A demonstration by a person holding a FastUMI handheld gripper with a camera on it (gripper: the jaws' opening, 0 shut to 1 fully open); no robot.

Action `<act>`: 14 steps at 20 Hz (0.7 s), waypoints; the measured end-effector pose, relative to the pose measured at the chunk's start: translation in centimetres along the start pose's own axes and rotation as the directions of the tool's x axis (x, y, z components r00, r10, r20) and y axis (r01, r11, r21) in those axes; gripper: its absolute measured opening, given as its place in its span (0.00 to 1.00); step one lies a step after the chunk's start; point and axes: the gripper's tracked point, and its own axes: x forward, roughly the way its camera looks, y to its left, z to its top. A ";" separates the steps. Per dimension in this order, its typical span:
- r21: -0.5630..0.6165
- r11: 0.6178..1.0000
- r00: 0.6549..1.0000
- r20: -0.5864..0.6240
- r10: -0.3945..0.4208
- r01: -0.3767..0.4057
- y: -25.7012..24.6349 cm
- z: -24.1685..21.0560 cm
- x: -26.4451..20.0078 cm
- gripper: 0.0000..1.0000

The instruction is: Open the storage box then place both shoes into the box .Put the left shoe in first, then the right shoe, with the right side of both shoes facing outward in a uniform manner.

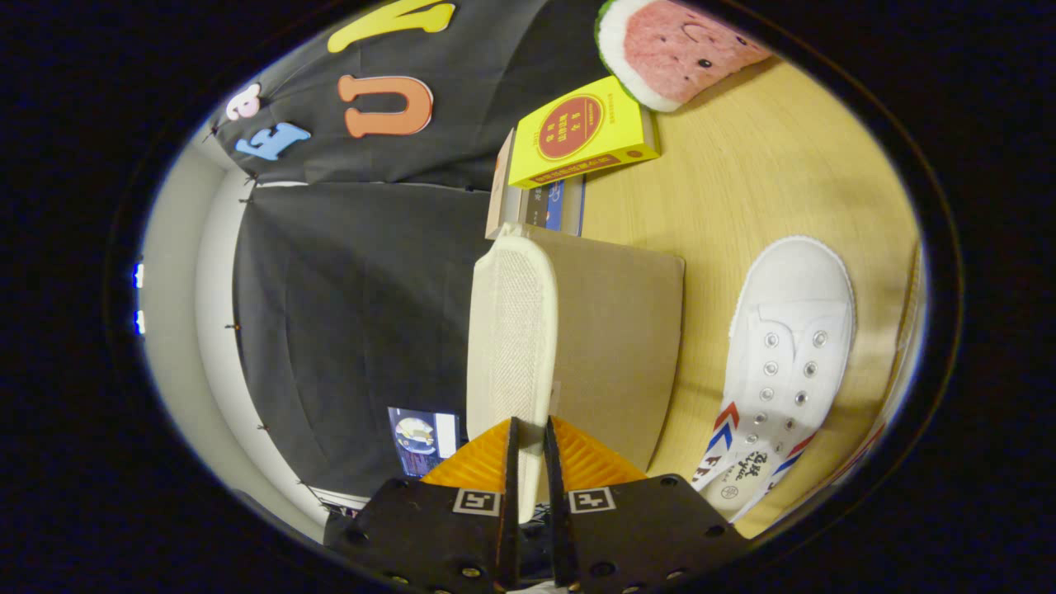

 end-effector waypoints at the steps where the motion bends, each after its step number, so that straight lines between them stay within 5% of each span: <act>1: 0.009 1.000 1.000 0.021 0.001 -0.001 0.5 0.4 0.2 0.09; 3: 0.018 1.000 0.998 0.064 -0.001 0.000 1.8 0.7 -0.2 0.01; 14: -0.062 0.998 0.978 0.206 -0.019 0.032 12.4 1.1 -0.8 0.00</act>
